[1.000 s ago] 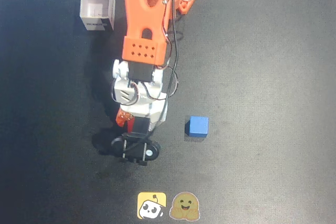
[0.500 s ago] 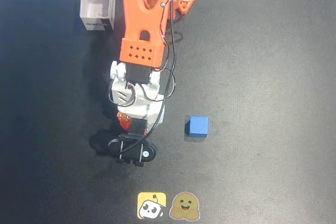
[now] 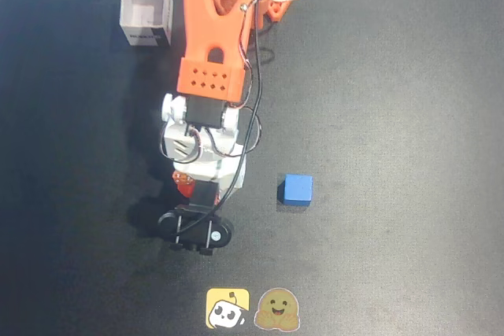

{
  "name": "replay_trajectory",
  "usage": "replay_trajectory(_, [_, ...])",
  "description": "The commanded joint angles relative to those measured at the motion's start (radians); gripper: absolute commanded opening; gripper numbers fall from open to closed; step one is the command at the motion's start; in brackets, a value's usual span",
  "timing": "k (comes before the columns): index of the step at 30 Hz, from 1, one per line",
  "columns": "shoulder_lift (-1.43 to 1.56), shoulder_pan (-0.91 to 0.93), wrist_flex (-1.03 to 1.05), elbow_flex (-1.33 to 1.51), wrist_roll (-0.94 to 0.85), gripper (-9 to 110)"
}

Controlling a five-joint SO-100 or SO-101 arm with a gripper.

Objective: Put the red cube on top of the blue cube.

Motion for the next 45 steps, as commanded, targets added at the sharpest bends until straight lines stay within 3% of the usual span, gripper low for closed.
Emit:
replay_trajectory(1, [0.035,-0.018,0.071,-0.114,0.018,6])
replay_trajectory(30, [0.135,-0.268,0.132,-0.258,0.160,6])
replay_trajectory(45, [0.031,-0.255,0.091,-0.334,0.137,6])
